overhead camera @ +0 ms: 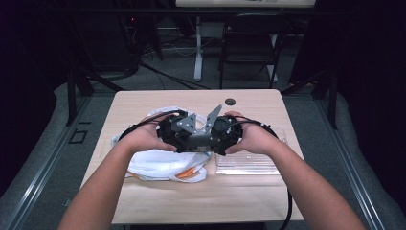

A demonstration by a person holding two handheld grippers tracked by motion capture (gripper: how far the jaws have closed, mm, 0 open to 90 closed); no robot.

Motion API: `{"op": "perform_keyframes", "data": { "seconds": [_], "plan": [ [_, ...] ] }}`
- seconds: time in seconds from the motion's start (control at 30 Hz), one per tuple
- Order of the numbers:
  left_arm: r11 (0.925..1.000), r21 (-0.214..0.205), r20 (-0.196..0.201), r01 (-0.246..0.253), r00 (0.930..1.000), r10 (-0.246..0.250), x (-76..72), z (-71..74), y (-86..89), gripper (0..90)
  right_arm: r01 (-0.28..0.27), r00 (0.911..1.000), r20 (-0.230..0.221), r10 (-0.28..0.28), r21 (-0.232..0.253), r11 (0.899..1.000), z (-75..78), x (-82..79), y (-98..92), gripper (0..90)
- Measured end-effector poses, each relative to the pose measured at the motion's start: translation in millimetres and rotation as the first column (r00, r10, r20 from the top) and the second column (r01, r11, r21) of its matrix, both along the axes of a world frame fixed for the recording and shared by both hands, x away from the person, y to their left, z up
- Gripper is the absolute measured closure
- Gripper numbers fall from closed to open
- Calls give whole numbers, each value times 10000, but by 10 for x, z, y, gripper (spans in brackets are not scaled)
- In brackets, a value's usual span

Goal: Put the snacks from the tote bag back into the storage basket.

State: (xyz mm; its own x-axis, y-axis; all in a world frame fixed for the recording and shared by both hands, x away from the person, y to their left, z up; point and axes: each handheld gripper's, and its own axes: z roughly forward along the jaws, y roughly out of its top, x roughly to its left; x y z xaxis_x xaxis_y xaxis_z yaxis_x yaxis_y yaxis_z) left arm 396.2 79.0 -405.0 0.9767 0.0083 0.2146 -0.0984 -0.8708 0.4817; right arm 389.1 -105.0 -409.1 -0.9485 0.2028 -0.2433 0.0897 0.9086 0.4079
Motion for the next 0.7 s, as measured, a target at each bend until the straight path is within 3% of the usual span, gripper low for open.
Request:
{"op": "perform_keyframes", "data": {
  "seconds": [0.2,0.7],
  "plan": [
    [10000,-2,45,70,10000,-70,-7,-9,-27,439,-107,9999,-86,104,-313,9995,-10,3,0,353],
    [9997,-34,110,231,9997,-230,-17,-27,-34,436,-169,9994,-304,155,-458,9988,-68,5,7,394]
  ]
}}
